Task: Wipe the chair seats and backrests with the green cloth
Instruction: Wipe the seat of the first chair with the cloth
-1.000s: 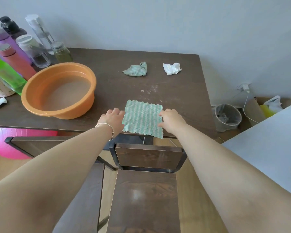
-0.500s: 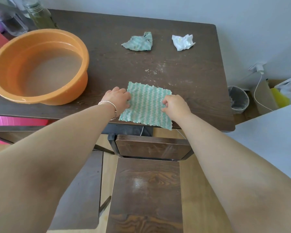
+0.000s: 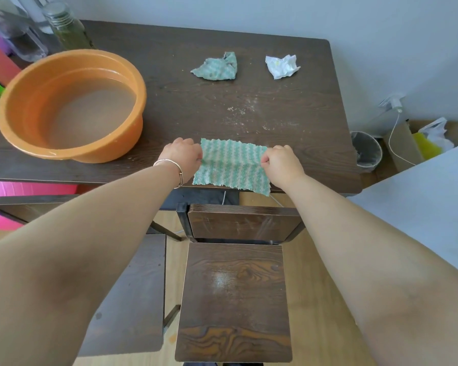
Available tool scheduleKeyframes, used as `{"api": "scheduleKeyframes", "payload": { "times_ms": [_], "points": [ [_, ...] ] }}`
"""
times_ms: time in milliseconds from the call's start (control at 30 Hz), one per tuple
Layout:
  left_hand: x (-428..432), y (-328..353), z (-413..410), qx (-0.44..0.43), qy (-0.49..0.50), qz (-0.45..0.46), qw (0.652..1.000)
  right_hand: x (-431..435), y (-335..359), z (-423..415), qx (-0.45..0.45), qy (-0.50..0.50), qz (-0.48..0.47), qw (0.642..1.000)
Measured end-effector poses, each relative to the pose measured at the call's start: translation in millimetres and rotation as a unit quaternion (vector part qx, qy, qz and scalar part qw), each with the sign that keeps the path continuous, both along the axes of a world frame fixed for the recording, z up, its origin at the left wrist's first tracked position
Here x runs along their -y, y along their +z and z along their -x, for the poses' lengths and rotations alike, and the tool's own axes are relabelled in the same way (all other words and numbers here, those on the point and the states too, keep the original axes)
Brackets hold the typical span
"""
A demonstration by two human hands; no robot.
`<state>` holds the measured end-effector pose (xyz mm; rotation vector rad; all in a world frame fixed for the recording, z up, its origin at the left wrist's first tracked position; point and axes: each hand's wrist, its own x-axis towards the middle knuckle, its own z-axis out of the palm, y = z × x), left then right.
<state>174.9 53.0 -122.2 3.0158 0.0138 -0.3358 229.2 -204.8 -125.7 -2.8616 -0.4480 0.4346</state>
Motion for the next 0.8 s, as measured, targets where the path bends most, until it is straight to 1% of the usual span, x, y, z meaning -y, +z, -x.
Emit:
{"api": "scheduleKeyframes", "payload": {
  "times_ms": [233,467,633,800],
  "points": [
    [-4,27,46,0.013,-0.015,0.033,0.999,11,29,42,-0.033,-0.029,-0.043,0.998],
    [5,36,116,0.004,-0.036,0.061,0.997,32,40,119,-0.021,-0.024,-0.036,0.999],
    [20,28,173,-0.009,-0.059,0.075,0.995,47,38,187,-0.03,-0.054,-0.055,0.997],
    [37,-1,227,-0.053,-0.076,0.091,0.992,63,12,245,-0.066,-0.082,-0.049,0.993]
  ]
}}
